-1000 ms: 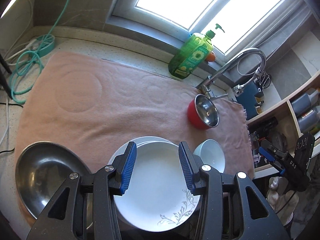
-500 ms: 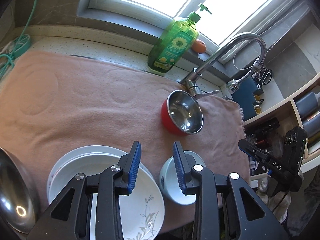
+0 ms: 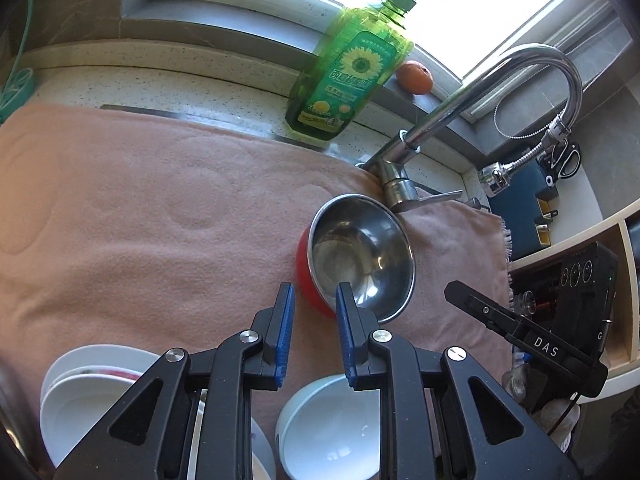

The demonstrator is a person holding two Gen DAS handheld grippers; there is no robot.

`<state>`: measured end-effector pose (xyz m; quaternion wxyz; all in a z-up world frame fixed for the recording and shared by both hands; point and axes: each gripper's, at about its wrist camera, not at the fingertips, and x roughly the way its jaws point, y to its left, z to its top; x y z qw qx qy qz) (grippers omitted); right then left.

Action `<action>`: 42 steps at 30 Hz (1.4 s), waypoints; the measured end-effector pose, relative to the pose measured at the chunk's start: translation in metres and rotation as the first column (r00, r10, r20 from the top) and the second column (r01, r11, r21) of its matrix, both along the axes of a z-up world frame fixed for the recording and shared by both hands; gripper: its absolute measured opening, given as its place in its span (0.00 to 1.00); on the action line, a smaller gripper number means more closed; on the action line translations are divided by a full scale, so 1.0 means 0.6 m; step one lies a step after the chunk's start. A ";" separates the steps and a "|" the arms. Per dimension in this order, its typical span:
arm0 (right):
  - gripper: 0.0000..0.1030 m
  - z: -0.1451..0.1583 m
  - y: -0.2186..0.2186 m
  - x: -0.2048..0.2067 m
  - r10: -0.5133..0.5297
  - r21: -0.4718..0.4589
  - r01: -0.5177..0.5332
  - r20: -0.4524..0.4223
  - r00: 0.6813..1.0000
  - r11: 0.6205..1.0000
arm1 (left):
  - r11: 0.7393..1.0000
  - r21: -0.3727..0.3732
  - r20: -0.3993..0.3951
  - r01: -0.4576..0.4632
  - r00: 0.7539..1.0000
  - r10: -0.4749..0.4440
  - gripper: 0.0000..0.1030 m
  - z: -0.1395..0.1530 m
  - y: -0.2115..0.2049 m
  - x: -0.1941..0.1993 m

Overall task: Organize plates and bowls
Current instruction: 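Move the open right gripper toward the red-outside steel bowl, then close both grippers side by side on the red-outside steel bowl rim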

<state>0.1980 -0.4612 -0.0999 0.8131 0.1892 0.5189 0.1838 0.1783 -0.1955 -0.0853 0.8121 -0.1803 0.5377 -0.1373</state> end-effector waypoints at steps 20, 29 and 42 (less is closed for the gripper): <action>0.24 -0.046 0.010 0.050 -0.033 0.040 0.036 -0.083 0.996 0.999 | 0.999 -0.014 -0.089 0.052 0.995 -0.053 0.19 -0.059 -0.015 0.074; 0.12 -0.050 0.026 0.057 -0.011 0.025 0.013 -0.093 0.996 1.000 | 0.998 -0.020 -0.097 0.064 0.993 -0.066 0.08 -0.068 -0.016 0.080; 0.11 -0.038 0.035 0.061 -0.015 0.002 0.015 -0.091 0.996 1.000 | 0.997 -0.011 -0.083 0.081 0.993 -0.081 0.07 -0.062 -0.022 0.081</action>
